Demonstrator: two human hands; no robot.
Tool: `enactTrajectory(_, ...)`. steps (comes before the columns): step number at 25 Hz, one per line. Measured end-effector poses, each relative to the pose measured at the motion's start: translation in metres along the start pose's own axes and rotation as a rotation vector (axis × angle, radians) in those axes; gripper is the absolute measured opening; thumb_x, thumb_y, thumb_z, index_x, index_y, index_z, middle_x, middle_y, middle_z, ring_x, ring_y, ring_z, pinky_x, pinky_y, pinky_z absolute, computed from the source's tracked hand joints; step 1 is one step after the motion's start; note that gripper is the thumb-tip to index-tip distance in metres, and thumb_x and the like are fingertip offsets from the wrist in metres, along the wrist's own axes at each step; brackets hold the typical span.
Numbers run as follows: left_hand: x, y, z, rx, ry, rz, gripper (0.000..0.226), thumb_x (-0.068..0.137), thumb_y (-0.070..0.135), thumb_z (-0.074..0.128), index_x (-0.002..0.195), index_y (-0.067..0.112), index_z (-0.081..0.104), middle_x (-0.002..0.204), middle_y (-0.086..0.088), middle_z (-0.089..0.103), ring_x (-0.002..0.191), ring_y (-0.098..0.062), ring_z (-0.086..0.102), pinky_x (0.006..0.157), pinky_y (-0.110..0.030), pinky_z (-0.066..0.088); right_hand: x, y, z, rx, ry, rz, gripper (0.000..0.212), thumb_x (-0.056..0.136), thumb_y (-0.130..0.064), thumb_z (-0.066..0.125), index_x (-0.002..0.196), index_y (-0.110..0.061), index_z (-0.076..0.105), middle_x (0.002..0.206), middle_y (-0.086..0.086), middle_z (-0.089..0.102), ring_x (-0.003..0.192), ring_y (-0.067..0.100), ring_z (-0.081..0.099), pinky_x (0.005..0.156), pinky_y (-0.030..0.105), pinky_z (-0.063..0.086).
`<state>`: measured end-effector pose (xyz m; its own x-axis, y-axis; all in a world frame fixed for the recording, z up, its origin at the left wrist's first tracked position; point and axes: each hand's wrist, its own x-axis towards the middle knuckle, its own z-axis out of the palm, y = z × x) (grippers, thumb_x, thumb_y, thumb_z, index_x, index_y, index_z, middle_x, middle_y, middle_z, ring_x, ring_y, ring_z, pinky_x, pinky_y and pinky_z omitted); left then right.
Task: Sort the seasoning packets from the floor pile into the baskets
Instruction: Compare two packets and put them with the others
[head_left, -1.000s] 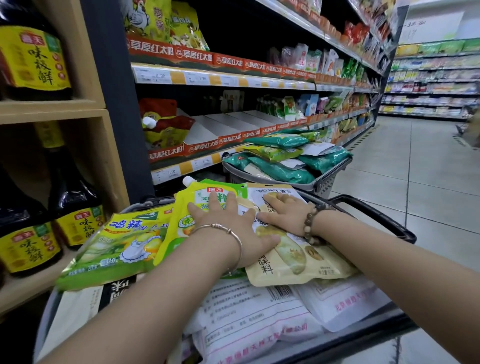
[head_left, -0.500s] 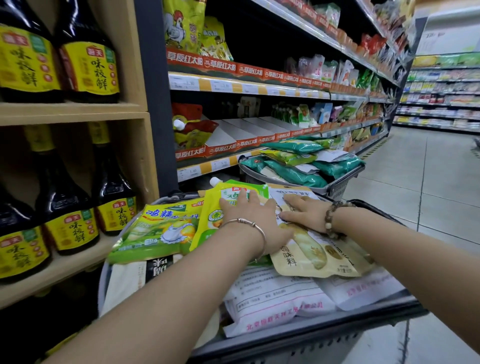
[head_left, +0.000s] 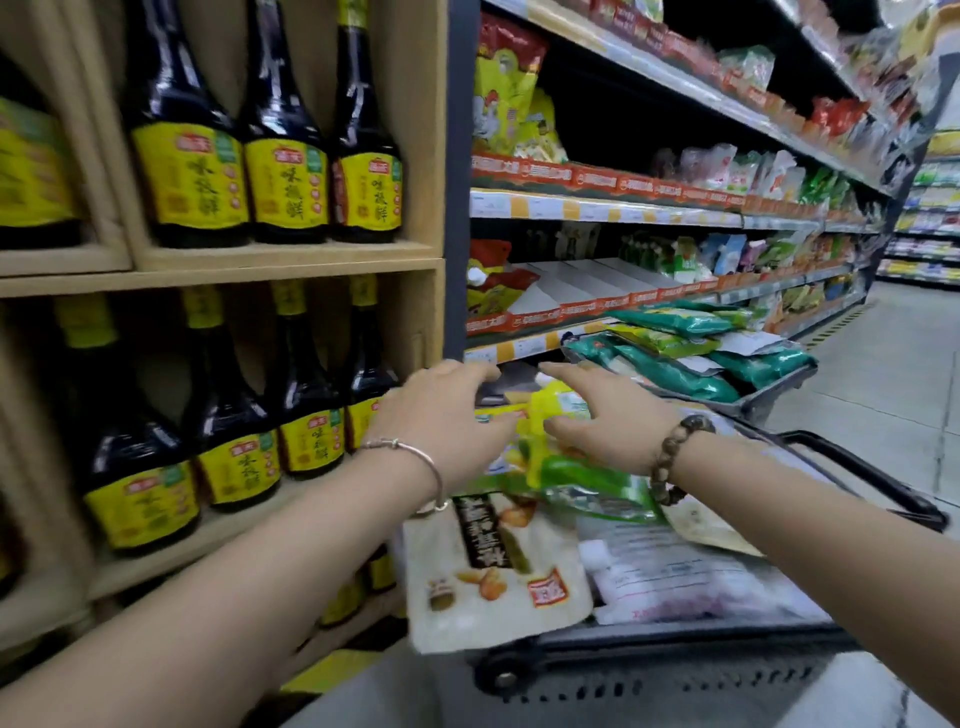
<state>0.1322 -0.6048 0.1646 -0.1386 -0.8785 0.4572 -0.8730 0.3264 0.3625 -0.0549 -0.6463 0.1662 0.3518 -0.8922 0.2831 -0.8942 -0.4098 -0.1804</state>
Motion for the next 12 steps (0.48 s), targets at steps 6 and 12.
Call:
enactTrajectory(6, -0.104, -0.11, -0.072, 0.051, 0.073, -0.225, 0.046, 0.082, 0.046, 0.052, 0.127, 0.034, 0.049, 0.135, 0.008, 0.049, 0.123, -0.019, 0.046, 0.1, -0.035, 0.039, 0.006, -0.143, 0.048, 0.122, -0.025, -0.172, 0.06, 0.086, -0.034, 0.057, 0.141, -0.023, 0.035, 0.137, 0.009, 0.047, 0.124, 0.024, 0.045, 0.097, 0.03, 0.037)
enactTrajectory(12, -0.236, -0.221, -0.106, 0.228, 0.001, -0.385, 0.051, 0.084, 0.046, 0.048, 0.133, 0.032, 0.043, 0.134, 0.005, 0.048, 0.121, -0.02, 0.047, 0.096, -0.036, 0.041, -0.007, -0.282, 0.126, 0.121, -0.238, -0.36, 0.057, 0.089, -0.039, 0.051, 0.141, -0.03, 0.032, 0.14, 0.001, 0.045, 0.12, 0.021, 0.048, 0.09, 0.035, 0.046)
